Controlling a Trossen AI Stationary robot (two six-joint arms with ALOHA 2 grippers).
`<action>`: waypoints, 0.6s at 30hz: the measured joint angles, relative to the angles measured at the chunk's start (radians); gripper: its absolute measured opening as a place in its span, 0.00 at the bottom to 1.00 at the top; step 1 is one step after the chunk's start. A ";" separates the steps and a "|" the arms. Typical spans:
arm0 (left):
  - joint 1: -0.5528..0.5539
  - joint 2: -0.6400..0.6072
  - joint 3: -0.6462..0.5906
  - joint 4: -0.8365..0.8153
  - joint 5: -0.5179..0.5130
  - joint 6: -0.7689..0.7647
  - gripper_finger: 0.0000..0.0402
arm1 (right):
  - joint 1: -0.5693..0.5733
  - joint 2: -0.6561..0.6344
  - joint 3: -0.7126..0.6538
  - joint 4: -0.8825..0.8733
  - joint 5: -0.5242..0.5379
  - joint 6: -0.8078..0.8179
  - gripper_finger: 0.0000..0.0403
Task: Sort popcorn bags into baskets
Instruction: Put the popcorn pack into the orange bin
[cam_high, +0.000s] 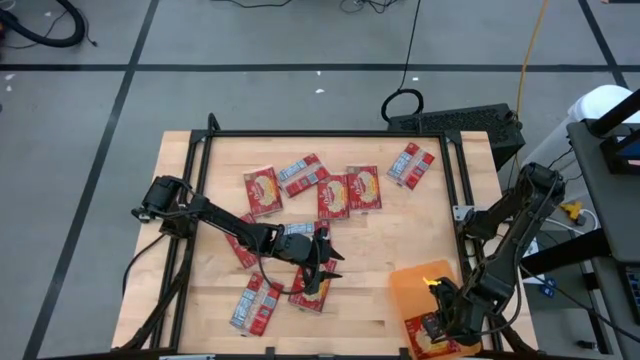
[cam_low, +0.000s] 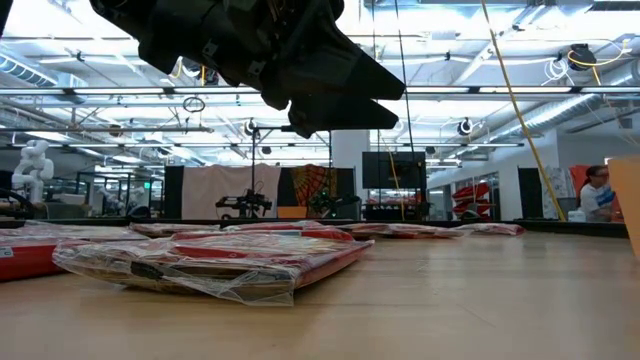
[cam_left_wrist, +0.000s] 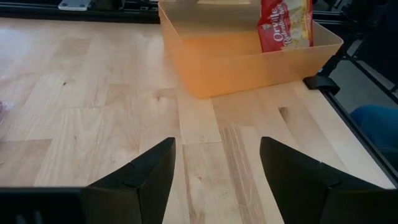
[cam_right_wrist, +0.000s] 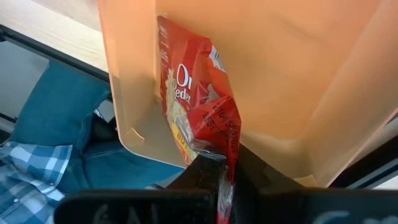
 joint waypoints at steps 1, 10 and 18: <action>0.000 0.000 0.000 0.000 0.000 0.000 0.60 | 0.000 0.000 0.000 0.000 -0.001 0.000 0.02; 0.000 0.000 0.000 -0.001 0.000 -0.001 0.60 | 0.000 0.000 0.000 -0.015 -0.032 -0.008 0.07; 0.000 0.000 0.000 -0.001 0.000 -0.002 0.60 | 0.000 0.000 0.000 -0.051 -0.171 0.019 0.23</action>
